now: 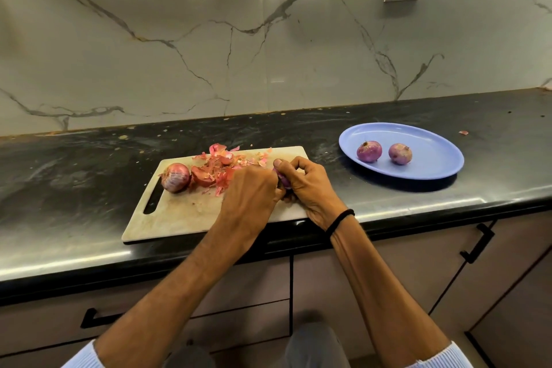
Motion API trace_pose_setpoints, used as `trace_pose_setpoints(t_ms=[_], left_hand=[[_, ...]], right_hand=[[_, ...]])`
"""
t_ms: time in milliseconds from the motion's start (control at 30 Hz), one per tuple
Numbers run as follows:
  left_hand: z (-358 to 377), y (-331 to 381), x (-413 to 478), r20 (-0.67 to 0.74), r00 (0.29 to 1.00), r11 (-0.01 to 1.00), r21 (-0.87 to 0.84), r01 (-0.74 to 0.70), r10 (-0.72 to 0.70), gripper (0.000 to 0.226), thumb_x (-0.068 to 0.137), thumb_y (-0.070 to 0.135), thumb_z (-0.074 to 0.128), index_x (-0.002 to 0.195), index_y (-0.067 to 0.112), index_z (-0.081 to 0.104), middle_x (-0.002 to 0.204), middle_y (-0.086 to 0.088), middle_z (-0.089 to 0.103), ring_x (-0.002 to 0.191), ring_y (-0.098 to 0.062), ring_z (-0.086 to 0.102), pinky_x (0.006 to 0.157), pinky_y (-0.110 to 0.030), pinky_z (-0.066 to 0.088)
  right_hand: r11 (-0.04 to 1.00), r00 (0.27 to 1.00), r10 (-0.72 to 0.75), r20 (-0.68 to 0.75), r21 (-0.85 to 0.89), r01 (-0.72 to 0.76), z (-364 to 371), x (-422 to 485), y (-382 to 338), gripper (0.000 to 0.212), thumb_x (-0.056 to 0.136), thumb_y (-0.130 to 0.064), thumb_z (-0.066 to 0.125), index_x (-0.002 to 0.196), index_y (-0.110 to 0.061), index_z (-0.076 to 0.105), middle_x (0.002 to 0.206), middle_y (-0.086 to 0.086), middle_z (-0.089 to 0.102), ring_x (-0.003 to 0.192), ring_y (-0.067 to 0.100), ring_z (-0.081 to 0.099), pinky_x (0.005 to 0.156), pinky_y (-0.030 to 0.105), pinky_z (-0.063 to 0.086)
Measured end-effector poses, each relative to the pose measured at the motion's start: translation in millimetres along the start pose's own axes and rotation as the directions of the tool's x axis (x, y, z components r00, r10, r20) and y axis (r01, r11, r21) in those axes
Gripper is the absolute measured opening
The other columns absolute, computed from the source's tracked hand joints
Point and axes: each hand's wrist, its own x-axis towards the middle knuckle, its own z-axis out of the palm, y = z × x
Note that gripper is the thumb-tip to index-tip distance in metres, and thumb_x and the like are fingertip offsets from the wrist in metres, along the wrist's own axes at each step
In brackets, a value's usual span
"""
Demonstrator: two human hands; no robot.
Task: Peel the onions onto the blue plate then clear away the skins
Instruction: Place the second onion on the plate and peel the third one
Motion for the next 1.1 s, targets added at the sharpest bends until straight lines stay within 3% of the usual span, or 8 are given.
trace_pose_setpoints(t_ms=[100,233,400,500,567,667,933,1100], left_hand=[[-2.1,1.0,2.0,-0.009,1.0,0.999,-0.031,0.013,-0.014,0.027,0.098,0.029,0.062,0.095,0.005,0.073,0.083,-0.012,0.072,0.064,-0.014,0.051,0.066,-0.024,0.041],[-0.5,1.6,1.4,-0.171,0.985,0.992,-0.117,-0.04,0.019,0.021,0.083,0.019,0.079,0.067,0.008,0.071,0.055,-0.007,0.065,0.043,-0.012,0.048,0.05,-0.031,0.05],[6.9,-1.1,0.2,-0.239,0.97,0.94,-0.338,-0.034,-0.051,0.02,0.082,0.022,0.078,0.068,0.01,0.073,0.055,0.004,0.065,0.043,-0.008,0.056,0.045,-0.033,0.052],[8.2,0.5,-2.0,-0.185,0.945,0.771,-0.63,0.096,-0.269,0.012,0.082,0.016,0.076,0.07,0.013,0.077,0.059,0.006,0.07,0.05,-0.009,0.066,0.051,-0.035,0.057],[8.4,3.3,-3.6,-0.025,0.904,0.543,-0.806,0.235,-0.428,0.008,0.084,0.012,0.076,0.076,0.014,0.079,0.067,0.001,0.074,0.062,-0.013,0.072,0.066,-0.036,0.062],[10.9,5.3,-9.9,0.115,0.855,0.319,-0.896,0.31,-0.506,0.008,0.087,0.012,0.073,0.087,0.018,0.078,0.077,-0.002,0.077,0.075,-0.02,0.075,0.079,-0.038,0.062],[8.6,11.9,-22.6,-0.06,0.923,0.536,-0.828,0.167,-0.379,0.015,0.085,0.02,0.077,0.098,0.028,0.075,0.083,0.02,0.075,0.081,0.0,0.073,0.071,-0.015,0.056],[12.0,13.0,-22.1,-0.118,0.899,0.619,-0.762,0.191,-0.422,0.006,0.086,0.021,0.076,0.092,0.02,0.079,0.076,0.01,0.076,0.062,-0.012,0.071,0.057,-0.038,0.059]], right_hand=[[1.0,1.0,-0.003,-0.003,0.023,0.003,-0.2,-3.0,-1.1,0.035,0.088,-0.027,0.075,0.067,-0.015,0.051,0.059,0.004,0.06,0.052,0.018,0.058,0.046,0.027,0.046],[0.998,1.0,-0.008,-0.025,0.061,0.009,-2.7,-6.5,-2.7,0.029,0.089,-0.028,0.074,0.072,-0.013,0.055,0.06,0.001,0.061,0.054,0.015,0.059,0.05,0.029,0.05],[0.99,1.0,0.019,-0.001,0.139,-0.019,-6.5,-8.7,-5.1,0.025,0.09,-0.032,0.07,0.089,-0.007,0.063,0.078,0.009,0.068,0.066,0.017,0.065,0.062,0.035,0.057],[0.981,0.999,0.039,-0.003,0.188,-0.037,-6.5,-11.1,-8.2,0.029,0.093,-0.032,0.066,0.099,-0.003,0.066,0.081,0.01,0.07,0.066,0.017,0.065,0.058,0.029,0.057],[0.977,0.999,0.045,-0.008,0.209,-0.043,-6.3,-10.8,-8.0,0.032,0.093,-0.032,0.066,0.103,-0.001,0.067,0.086,0.013,0.07,0.067,0.019,0.064,0.057,0.029,0.057],[0.974,0.999,0.044,-0.015,0.225,-0.04,-6.6,-8.5,-6.5,0.032,0.092,-0.032,0.067,0.102,-0.002,0.067,0.088,0.015,0.069,0.068,0.02,0.064,0.058,0.03,0.057],[0.984,1.0,-0.006,-0.009,0.181,0.008,-5.7,-7.0,-1.6,0.025,0.091,-0.03,0.069,0.082,-0.009,0.06,0.078,0.012,0.065,0.067,0.021,0.062,0.056,0.032,0.055],[0.983,0.999,-0.03,-0.027,0.179,0.035,-5.7,-7.0,-0.3,0.025,0.093,-0.025,0.068,0.076,-0.011,0.057,0.08,0.012,0.065,0.066,0.019,0.064,0.054,0.032,0.055]])
